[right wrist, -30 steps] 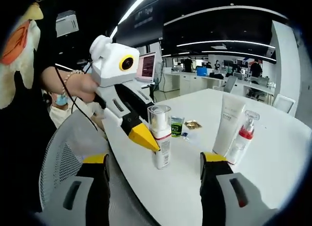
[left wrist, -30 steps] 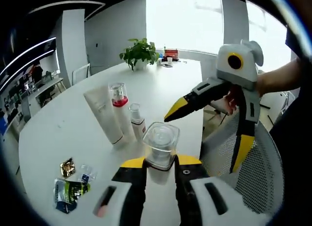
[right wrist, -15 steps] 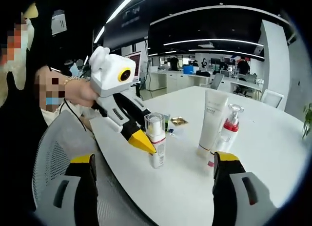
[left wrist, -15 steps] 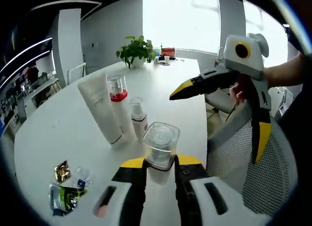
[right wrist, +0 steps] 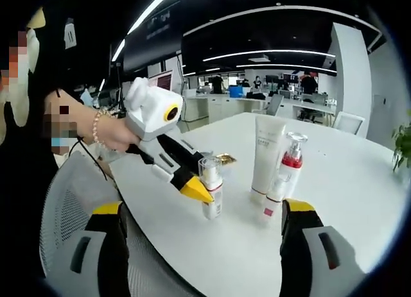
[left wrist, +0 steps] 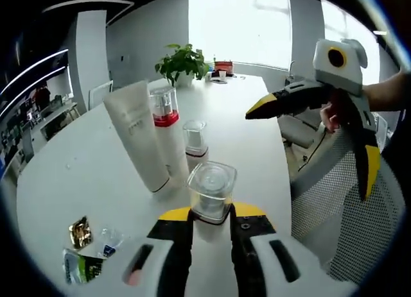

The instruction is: Arrange the skincare products in the storage area until every visible bottle or jar stands upright without overlapping.

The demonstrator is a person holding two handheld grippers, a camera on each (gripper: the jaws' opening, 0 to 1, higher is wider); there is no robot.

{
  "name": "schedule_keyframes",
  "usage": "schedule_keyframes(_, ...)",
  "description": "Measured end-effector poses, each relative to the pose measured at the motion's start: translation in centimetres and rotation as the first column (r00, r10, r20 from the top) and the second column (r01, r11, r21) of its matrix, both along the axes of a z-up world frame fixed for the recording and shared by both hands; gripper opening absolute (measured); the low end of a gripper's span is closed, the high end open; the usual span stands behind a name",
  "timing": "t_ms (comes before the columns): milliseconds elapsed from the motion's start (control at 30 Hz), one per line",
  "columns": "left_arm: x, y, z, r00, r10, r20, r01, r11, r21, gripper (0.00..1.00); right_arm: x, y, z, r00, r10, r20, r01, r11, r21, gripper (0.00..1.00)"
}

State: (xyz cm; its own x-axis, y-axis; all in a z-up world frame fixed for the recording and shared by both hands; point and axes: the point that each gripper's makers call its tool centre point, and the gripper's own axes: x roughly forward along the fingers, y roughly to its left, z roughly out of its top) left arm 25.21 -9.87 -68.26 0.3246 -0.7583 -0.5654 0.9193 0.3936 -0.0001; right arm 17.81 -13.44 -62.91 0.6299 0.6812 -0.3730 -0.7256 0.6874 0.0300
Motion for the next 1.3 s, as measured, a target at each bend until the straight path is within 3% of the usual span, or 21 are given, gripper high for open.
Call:
schedule_keyframes(600, 2.5, -2.4, -1.7, 1.000, 0.019, 0.012, -0.019, 1.000, 0.001, 0.21, 0.2, -0.4, -0.2, 1.000, -0.027, -0.011, 0.027, 1.000, 0.010, 1.00)
schedule_keyframes(900, 3.9, -3.5, -1.7, 0.999, 0.022, 0.029, -0.021, 1.000, -0.015, 0.21, 0.3, -0.5, -0.1, 0.999, -0.034, -0.007, 0.034, 0.999, 0.010, 1.00)
schedule_keyframes(1300, 4.4, -5.0, -1.5, 0.999, 0.003, 0.042, -0.002, 1.000, -0.016, 0.22, 0.4, -0.6, -0.1, 0.999, -0.043, -0.010, 0.043, 0.999, 0.022, 1.00)
